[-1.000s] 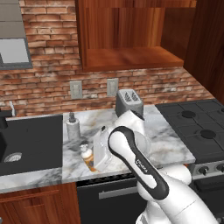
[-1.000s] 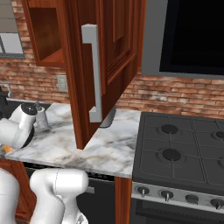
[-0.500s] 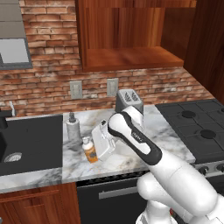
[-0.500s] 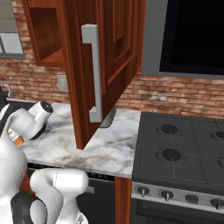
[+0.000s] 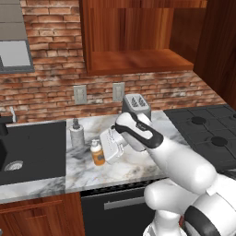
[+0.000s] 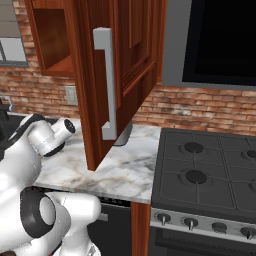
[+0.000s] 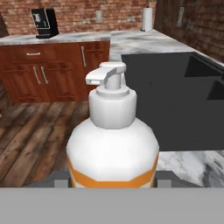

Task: Locate and retrieve the soap dispenser and soap dispenser from the cabinet. Place them next to the sink.

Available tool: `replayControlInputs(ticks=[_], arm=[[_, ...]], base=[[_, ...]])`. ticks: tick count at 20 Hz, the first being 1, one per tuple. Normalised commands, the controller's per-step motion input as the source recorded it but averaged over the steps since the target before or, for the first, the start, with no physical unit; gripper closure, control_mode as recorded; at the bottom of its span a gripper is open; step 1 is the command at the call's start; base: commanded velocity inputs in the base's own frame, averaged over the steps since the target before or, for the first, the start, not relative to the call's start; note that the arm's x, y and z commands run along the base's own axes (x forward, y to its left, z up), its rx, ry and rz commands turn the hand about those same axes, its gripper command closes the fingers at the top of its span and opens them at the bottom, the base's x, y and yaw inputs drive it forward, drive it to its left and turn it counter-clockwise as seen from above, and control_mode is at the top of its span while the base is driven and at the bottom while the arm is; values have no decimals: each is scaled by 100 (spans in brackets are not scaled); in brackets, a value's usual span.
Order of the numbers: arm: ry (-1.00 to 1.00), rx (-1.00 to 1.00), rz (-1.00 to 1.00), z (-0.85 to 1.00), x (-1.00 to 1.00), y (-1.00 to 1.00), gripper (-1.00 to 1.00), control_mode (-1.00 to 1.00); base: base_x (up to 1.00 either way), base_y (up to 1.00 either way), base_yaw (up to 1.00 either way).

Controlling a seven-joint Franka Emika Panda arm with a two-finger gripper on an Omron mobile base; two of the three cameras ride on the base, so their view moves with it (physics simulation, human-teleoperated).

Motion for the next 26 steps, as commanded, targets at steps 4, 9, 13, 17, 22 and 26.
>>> replayControlInputs(ticks=[4, 9, 13, 17, 22, 26], arm=[[-7, 0, 0, -22, 25, -1, 100, -100], [-7, 0, -2, -29, 21, -5, 100, -100], [-5, 3, -5, -32, 18, -9, 100, -100], [-1, 3, -5, -35, 13, -4, 100, -100], [-5, 5, 0, -25, 12, 0, 100, -100], [-4, 7, 2, -17, 16, 0, 100, -100]], base=[[0, 0, 0], [0, 0, 0], [0, 0, 0], [0, 0, 0], [0, 0, 0], [0, 0, 0]])
